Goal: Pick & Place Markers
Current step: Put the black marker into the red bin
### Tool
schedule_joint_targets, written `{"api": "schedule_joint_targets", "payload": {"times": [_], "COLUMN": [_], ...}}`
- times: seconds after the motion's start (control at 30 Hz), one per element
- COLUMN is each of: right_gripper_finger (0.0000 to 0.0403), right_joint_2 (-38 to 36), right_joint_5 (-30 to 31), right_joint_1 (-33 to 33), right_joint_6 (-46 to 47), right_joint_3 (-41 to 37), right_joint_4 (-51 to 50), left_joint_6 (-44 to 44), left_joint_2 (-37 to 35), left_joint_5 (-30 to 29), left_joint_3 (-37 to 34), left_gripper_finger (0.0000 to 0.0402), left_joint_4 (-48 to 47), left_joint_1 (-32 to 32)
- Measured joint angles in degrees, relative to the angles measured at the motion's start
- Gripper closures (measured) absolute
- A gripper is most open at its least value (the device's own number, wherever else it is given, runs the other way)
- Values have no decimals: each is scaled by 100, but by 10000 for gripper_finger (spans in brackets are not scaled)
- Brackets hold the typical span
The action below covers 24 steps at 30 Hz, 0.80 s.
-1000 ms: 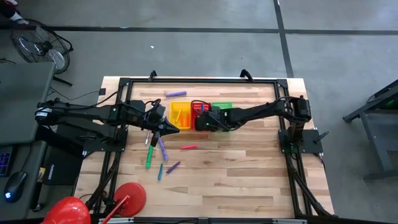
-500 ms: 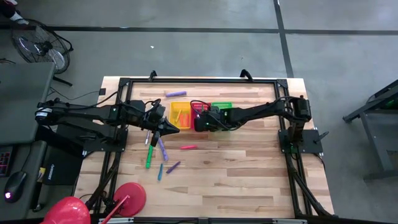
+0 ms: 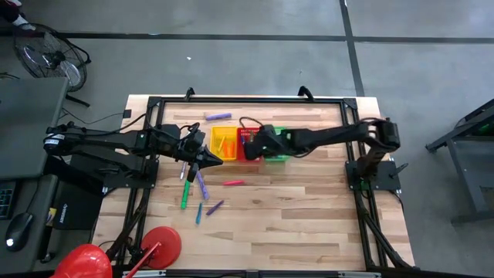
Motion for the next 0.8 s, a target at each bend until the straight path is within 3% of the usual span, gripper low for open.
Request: {"api": "schedule_joint_targets", "payload": {"times": [0.27, 0.5, 0.6, 0.8], "right_gripper_finger": [290, 290, 290, 290], "right_joint_2": [-1227, -2144, -2553, -3421], "right_joint_5": [560, 2119, 2484, 2403], "right_joint_1": [358, 1142, 1496, 1984], "right_joint_6": [-1188, -1609, -1473, -1338], "right_joint_3": [2, -89, -532, -1927], "right_joint_4": [-747, -2089, -2009, -791], "left_joint_6": [3, 46, 44, -55], "left_joint_2": [0, 19, 74, 232], "left_joint_5": [-159, -484, -665, -1087], "left_joint_3": [0, 0, -2, -1], "left_gripper_finger": [402, 402, 402, 402], "left_joint_4": [-21, -38, -51, 5], "left_joint_1": [0, 4, 4, 4]}}
